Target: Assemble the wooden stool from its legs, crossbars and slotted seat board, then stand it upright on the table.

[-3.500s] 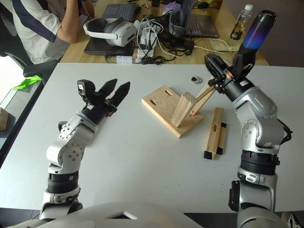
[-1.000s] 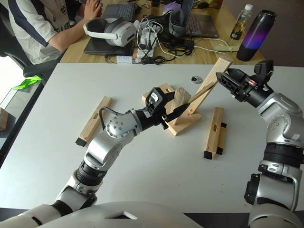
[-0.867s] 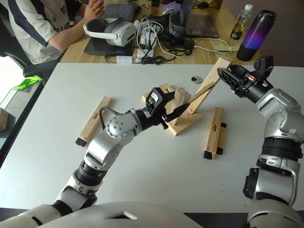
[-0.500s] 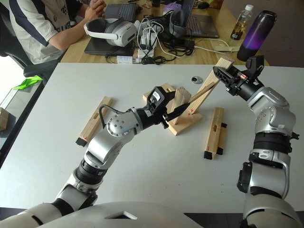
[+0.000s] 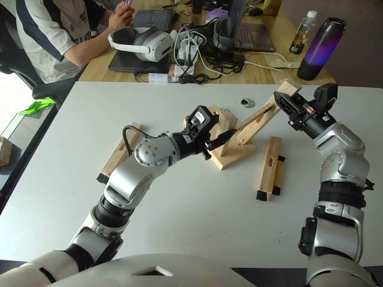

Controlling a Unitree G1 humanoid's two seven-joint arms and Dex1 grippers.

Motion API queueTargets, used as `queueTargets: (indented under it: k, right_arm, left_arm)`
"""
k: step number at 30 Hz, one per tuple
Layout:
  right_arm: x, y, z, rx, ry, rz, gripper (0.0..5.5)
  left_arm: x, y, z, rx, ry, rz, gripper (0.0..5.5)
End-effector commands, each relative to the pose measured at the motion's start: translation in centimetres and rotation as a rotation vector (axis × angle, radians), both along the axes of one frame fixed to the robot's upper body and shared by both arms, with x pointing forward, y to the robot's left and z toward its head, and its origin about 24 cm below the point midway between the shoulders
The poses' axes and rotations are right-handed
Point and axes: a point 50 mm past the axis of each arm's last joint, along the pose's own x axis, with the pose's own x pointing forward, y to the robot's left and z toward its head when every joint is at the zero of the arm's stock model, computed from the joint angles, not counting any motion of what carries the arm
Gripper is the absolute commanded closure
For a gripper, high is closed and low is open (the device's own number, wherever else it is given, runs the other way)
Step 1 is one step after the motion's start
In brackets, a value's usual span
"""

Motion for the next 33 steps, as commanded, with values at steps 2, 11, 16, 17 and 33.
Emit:
queueTargets:
  k: [2, 11, 16, 17, 33]
  right_arm:
    - [-0.3, -0.3, -1.6, 0.0, 0.081, -0.049, 4.4]
    - [-0.5, 0.1, -2.1, -0.118, 0.145, -0.031, 4.4]
    - [-0.9, -1.2, -6.0, -0.468, 0.36, -0.104, 4.4]
    - [-1.1, -1.2, -6.5, -0.459, 0.382, -0.095, 4.39]
    - [-0.7, -0.7, -5.3, -0.209, 0.243, -0.119, 2.61]
  left_arm:
    - [-0.1, 0.8, -3.9, 0.15, 0.16, 0.021, 3.46]
    - [-0.1, 0.7, -3.7, 0.137, 0.143, 0.017, 3.47]
    - [-0.1, 0.6, -3.4, 0.113, 0.132, 0.022, 3.47]
    - [-0.1, 0.6, -3.3, 0.109, 0.13, 0.022, 3.47]
    - [0.0, 0.7, -3.2, 0.091, 0.125, 0.042, 3.47]
